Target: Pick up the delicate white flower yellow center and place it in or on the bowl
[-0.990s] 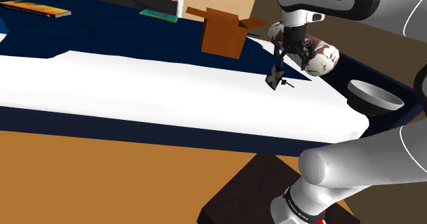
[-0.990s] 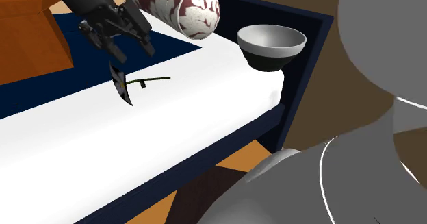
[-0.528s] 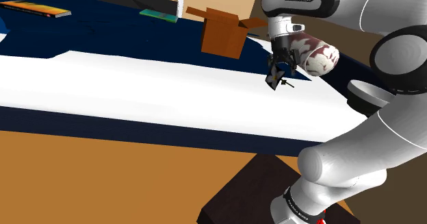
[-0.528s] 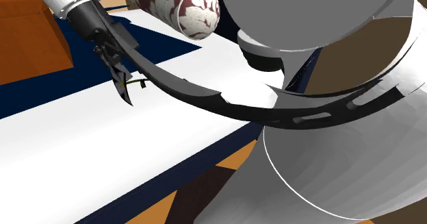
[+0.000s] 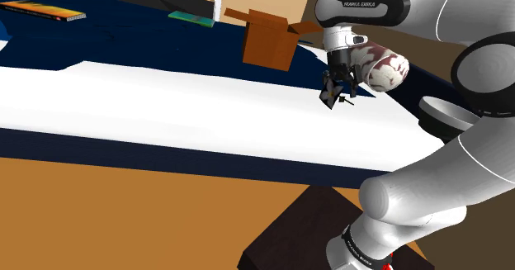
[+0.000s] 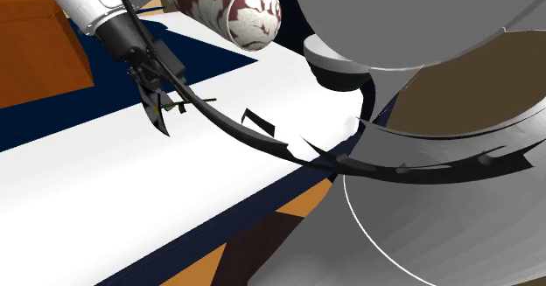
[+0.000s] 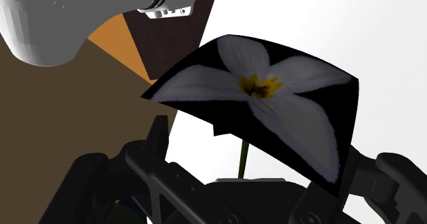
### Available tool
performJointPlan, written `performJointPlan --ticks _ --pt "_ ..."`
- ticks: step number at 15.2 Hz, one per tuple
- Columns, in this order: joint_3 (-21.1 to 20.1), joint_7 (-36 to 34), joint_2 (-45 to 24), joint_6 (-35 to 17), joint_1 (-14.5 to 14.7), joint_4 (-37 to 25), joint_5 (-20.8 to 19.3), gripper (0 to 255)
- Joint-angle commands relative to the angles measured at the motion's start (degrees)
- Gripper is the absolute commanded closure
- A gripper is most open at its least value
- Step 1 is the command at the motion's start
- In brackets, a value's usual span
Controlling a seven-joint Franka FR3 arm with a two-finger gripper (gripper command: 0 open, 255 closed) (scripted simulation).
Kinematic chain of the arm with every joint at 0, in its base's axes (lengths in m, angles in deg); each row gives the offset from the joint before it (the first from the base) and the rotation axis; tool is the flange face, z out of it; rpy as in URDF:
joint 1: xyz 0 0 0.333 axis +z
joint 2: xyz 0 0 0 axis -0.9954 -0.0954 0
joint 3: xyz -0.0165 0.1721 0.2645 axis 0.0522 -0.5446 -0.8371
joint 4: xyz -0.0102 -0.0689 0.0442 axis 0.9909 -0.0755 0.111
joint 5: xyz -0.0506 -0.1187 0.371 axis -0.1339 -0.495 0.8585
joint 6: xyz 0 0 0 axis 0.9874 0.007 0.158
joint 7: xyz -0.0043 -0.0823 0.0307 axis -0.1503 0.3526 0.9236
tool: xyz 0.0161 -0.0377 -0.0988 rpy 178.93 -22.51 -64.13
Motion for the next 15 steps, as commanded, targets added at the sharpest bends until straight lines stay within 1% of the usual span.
performJointPlan --ticks 1,3,4,13,15 --pt "0.01 0.01 0.02 -0.02 0.00 0.03 0.00 0" --pt "0.00 0.00 0.01 -0.01 0.00 0.02 0.00 0" --pt "0.00 0.00 0.01 -0.01 0.00 0.02 0.00 255" --pt "0.01 0.01 0.02 -0.02 0.00 0.03 0.00 255" --pt "-0.01 0.24 -0.13 1.51 -0.02 -1.65 -0.13 255"
